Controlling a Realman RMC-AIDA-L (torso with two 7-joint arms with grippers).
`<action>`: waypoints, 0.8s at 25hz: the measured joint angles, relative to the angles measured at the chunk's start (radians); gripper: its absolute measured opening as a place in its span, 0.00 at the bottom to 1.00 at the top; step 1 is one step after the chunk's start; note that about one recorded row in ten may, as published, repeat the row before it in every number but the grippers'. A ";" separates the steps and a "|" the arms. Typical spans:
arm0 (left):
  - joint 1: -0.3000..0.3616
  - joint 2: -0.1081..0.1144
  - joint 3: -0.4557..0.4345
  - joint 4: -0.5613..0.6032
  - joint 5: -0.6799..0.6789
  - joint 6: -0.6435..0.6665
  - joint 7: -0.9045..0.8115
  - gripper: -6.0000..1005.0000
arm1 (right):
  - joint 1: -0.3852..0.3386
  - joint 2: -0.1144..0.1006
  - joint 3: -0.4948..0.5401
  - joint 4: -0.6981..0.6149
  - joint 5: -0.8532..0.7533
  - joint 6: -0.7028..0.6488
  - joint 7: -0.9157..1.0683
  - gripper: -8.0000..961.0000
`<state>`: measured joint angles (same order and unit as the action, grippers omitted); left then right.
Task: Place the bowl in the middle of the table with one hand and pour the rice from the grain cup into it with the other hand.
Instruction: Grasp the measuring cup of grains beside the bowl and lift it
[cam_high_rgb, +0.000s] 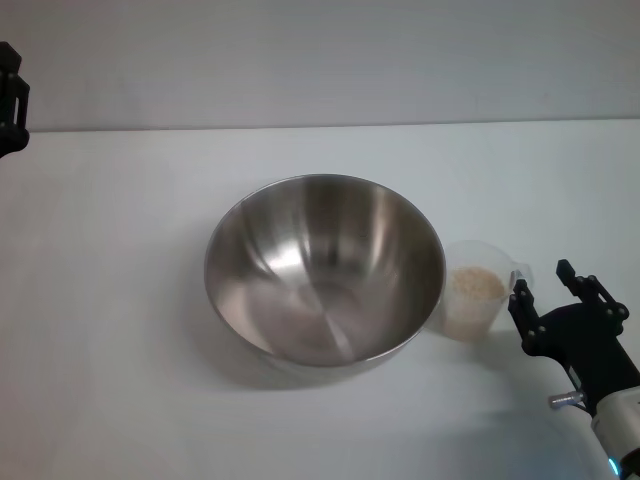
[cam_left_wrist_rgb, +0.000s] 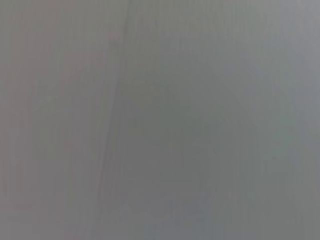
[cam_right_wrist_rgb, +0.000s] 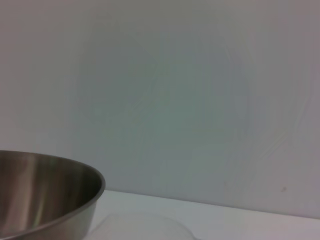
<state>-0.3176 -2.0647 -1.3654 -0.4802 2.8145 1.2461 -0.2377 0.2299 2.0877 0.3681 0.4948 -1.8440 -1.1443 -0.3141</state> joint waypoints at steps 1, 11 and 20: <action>0.000 0.000 0.000 0.000 -0.001 0.000 0.000 0.49 | 0.002 0.000 0.000 -0.002 0.000 0.002 0.000 0.46; -0.005 0.000 -0.012 0.000 -0.001 -0.001 0.000 0.50 | 0.029 0.000 0.001 -0.022 0.002 0.022 0.024 0.45; -0.010 0.002 -0.012 0.001 -0.001 -0.002 0.000 0.50 | 0.035 0.000 0.002 -0.022 0.002 0.026 0.024 0.33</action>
<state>-0.3280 -2.0632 -1.3775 -0.4787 2.8132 1.2441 -0.2377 0.2653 2.0877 0.3697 0.4723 -1.8422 -1.1181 -0.2899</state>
